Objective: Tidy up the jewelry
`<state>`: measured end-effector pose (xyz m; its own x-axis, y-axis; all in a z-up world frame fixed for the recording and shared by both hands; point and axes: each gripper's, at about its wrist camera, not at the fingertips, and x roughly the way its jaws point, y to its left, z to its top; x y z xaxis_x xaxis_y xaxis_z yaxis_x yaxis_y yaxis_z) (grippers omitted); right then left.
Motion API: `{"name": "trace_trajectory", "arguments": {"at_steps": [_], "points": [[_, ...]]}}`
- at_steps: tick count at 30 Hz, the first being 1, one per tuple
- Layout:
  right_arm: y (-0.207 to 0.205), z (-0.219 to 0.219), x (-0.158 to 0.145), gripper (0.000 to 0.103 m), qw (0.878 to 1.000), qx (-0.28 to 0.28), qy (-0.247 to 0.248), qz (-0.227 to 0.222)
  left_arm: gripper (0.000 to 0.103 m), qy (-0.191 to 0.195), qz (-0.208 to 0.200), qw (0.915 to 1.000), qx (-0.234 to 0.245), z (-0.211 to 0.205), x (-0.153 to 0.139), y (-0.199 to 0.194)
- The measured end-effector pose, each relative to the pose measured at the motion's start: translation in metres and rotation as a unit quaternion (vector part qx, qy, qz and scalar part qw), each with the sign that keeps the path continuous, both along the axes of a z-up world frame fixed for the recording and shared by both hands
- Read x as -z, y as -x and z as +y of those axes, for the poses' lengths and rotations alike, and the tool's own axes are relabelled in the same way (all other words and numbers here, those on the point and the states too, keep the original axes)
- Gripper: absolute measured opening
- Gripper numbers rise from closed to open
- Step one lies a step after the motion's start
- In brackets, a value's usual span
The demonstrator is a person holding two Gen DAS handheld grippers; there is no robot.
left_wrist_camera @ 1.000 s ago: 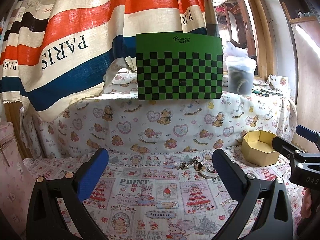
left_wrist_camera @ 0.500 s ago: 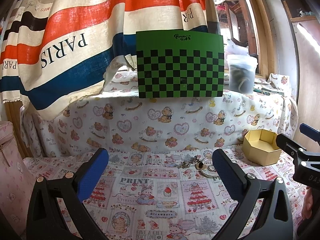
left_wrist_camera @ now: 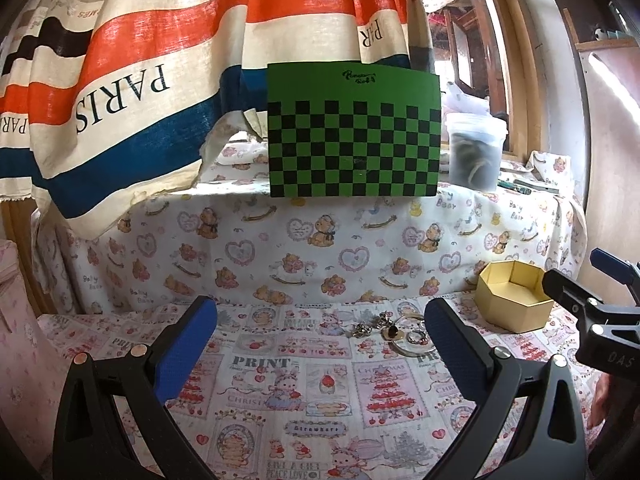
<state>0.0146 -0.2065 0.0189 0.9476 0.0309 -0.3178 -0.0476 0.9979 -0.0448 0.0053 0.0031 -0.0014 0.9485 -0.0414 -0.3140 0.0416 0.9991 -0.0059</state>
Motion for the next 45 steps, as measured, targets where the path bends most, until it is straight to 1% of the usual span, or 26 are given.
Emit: {"name": "trace_trajectory", "arguments": {"at_steps": [3, 5, 6, 9, 10, 11, 12, 14, 16, 18, 19, 20, 22, 24, 25, 28, 30, 32, 33, 35, 36, 37, 39, 40, 42, 45], "points": [[0.000, -0.002, 0.001, 0.103, 1.000, -0.024, -0.019, 0.004, 0.103, -0.008, -0.013, 0.9997, -0.020, 0.001, -0.001, 0.001], [0.001, 0.000, 0.001, 0.103, 1.000, -0.023, -0.017, 0.002, 0.103, -0.013, -0.029, 0.9985, -0.045, 0.002, -0.004, 0.004], [0.002, 0.000, 0.001, 0.103, 0.999, -0.028, -0.019, 0.001, 0.103, -0.012, -0.035, 0.9981, -0.050, 0.003, -0.005, 0.006], [0.002, 0.002, 0.002, 0.103, 0.999, -0.042, -0.020, 0.007, 0.103, -0.007, -0.032, 0.9989, -0.034, 0.009, -0.011, 0.007], [0.000, 0.003, 0.002, 0.101, 0.999, -0.048, -0.017, 0.016, 0.103, -0.001, -0.033, 0.9990, -0.029, 0.012, -0.013, 0.007], [-0.002, 0.004, 0.002, 0.097, 0.998, -0.053, -0.015, 0.029, 0.103, 0.003, -0.035, 0.9991, -0.026, 0.015, -0.015, 0.007], [-0.006, 0.005, 0.001, 0.091, 0.997, -0.063, -0.018, 0.045, 0.103, 0.005, -0.035, 0.9991, -0.023, 0.017, -0.017, 0.007], [-0.014, 0.008, -0.001, 0.086, 0.993, -0.084, -0.024, 0.077, 0.103, 0.008, -0.037, 0.9992, -0.014, 0.022, -0.021, 0.008], [-0.023, 0.015, -0.001, 0.077, 0.989, -0.097, -0.021, 0.109, 0.103, 0.013, -0.037, 0.9992, -0.011, 0.027, -0.022, 0.007], [-0.037, 0.024, 0.001, 0.074, 0.983, -0.095, -0.016, 0.156, 0.103, 0.011, -0.027, 0.9995, -0.014, 0.032, -0.020, 0.001], [-0.043, 0.026, 0.003, 0.074, 0.979, -0.100, -0.025, 0.174, 0.103, 0.012, -0.017, 0.9994, -0.026, 0.035, -0.018, -0.003], [-0.052, 0.028, 0.006, 0.073, 0.973, -0.108, -0.047, 0.200, 0.103, 0.018, -0.006, 0.9991, -0.037, 0.039, -0.015, -0.008], [-0.066, 0.032, 0.012, 0.070, 0.963, -0.110, -0.066, 0.236, 0.103, 0.035, 0.016, 0.9986, -0.036, 0.046, -0.010, -0.016], [-0.080, 0.037, 0.019, 0.069, 0.956, -0.107, -0.076, 0.263, 0.103, 0.041, 0.029, 0.9979, -0.042, 0.051, -0.008, -0.022], [-0.087, 0.040, 0.022, 0.064, 0.954, -0.102, -0.074, 0.272, 0.103, 0.038, 0.030, 0.9977, -0.048, 0.052, -0.007, -0.022], [-0.108, 0.046, 0.029, 0.052, 0.953, -0.074, -0.051, 0.291, 0.103, 0.029, 0.027, 0.9976, -0.057, 0.052, -0.006, -0.022], [-0.122, 0.051, 0.039, 0.048, 0.951, -0.055, -0.034, 0.303, 0.103, 0.030, 0.026, 0.9975, -0.059, 0.053, -0.006, -0.021], [-0.133, 0.052, 0.050, 0.041, 0.947, -0.045, -0.023, 0.318, 0.103, 0.032, 0.023, 0.9971, -0.065, 0.054, -0.009, -0.018], [-0.137, 0.053, 0.056, 0.035, 0.946, -0.042, -0.015, 0.321, 0.103, 0.035, 0.018, 0.9972, -0.065, 0.054, -0.011, -0.016], [-0.142, 0.053, 0.065, 0.033, 0.947, -0.032, 0.003, 0.320, 0.103, 0.033, 0.009, 0.9974, -0.064, 0.053, -0.014, -0.013], [-0.143, 0.053, 0.069, 0.032, 0.946, -0.030, 0.005, 0.321, 0.103, 0.030, 0.006, 0.9974, -0.065, 0.052, -0.015, -0.012], [-0.146, 0.050, 0.073, 0.028, 0.945, -0.031, -0.001, 0.326, 0.103, 0.028, 0.005, 0.9975, -0.065, 0.052, -0.015, -0.012], [-0.150, 0.047, 0.079, 0.021, 0.942, -0.037, -0.019, 0.334, 0.103, 0.023, 0.016, 0.9977, -0.062, 0.049, -0.016, -0.014], [-0.151, 0.046, 0.080, 0.018, 0.942, -0.040, -0.027, 0.333, 0.103, 0.024, 0.020, 0.9977, -0.060, 0.049, -0.015, -0.015], [-0.150, 0.046, 0.081, 0.013, 0.943, -0.040, -0.023, 0.329, 0.103, 0.025, 0.019, 0.9977, -0.060, 0.048, -0.015, -0.015], [-0.145, 0.049, 0.078, 0.012, 0.945, -0.048, -0.020, 0.323, 0.103, 0.021, 0.022, 0.9975, -0.064, 0.048, -0.013, -0.017]]}}
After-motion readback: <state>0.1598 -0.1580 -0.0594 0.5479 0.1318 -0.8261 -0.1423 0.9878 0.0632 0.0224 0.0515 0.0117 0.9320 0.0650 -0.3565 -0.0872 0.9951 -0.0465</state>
